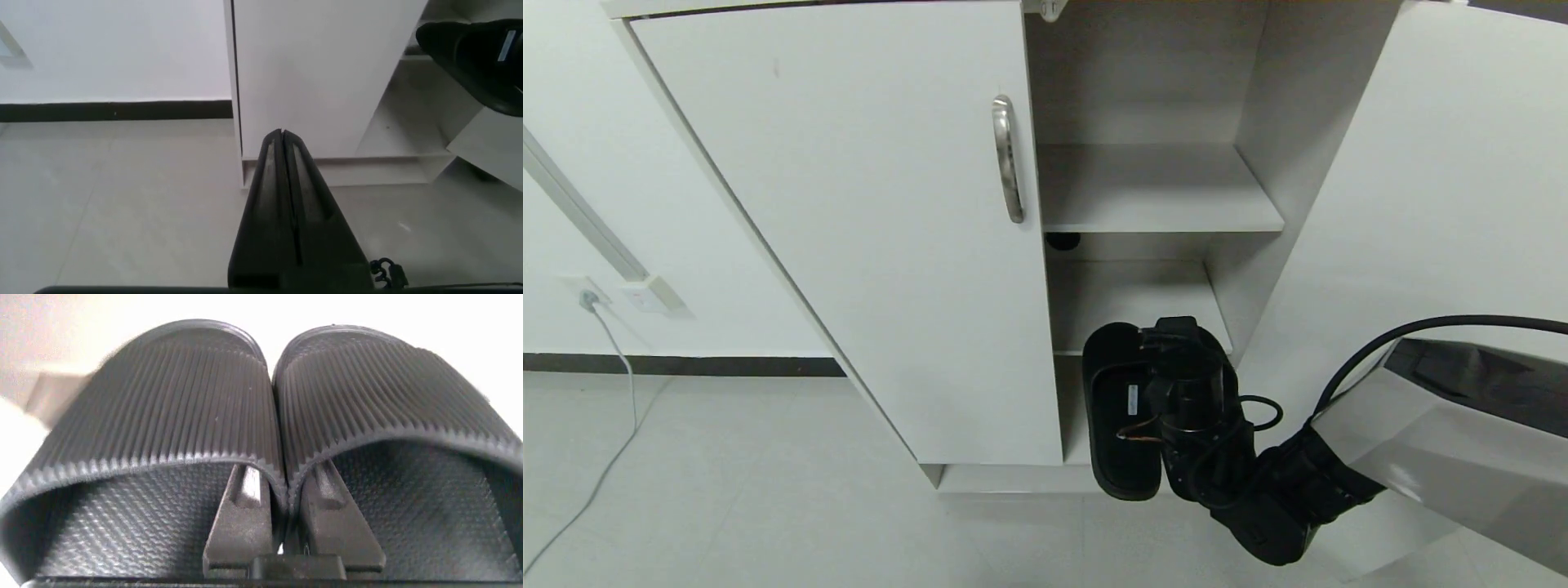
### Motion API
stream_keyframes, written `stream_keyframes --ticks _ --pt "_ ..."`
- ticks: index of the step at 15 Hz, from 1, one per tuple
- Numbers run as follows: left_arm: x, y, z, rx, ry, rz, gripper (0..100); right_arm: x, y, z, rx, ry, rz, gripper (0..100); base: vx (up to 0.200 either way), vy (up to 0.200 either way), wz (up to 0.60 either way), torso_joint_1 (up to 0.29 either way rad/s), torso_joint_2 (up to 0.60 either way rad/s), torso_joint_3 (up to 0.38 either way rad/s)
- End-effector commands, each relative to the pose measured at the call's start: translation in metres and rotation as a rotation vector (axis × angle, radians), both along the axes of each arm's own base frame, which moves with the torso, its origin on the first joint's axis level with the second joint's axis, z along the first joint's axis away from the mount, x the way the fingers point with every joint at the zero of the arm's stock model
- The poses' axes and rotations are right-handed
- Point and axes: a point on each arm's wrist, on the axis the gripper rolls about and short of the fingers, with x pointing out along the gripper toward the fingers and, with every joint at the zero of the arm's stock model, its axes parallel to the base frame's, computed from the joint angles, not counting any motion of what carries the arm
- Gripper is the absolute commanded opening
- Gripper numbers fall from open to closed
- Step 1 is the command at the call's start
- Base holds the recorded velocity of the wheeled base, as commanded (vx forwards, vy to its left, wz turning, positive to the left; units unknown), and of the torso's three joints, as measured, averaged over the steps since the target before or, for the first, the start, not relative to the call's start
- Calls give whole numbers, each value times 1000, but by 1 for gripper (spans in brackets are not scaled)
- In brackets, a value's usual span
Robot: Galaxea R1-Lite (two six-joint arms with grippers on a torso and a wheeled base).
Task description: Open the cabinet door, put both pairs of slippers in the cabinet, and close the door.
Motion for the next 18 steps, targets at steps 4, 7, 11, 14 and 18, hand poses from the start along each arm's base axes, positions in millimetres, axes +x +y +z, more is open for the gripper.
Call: stream_keyframes --ticks 4,7,11,14,18 --pt "0 0 0 0 1 1 0 1 0 -3 -2 5 0 0 200 0 0 4 4 1" --pt "0 0 0 0 1 0 0 7 3 -11 0 4 -5 0 0 0 0 0 0 0" --pt "0 0 0 -2 -1 1 0 35 7 -14 26 -39 -37 0 0 0 0 0 0 0" --pt "0 0 0 -2 1 0 0 61 12 -14 22 -51 -45 0 0 0 0 0 0 0" --pt "0 0 0 -2 1 0 0 83 18 -7 37 -69 -47 0 0 0 0 0 0 0"
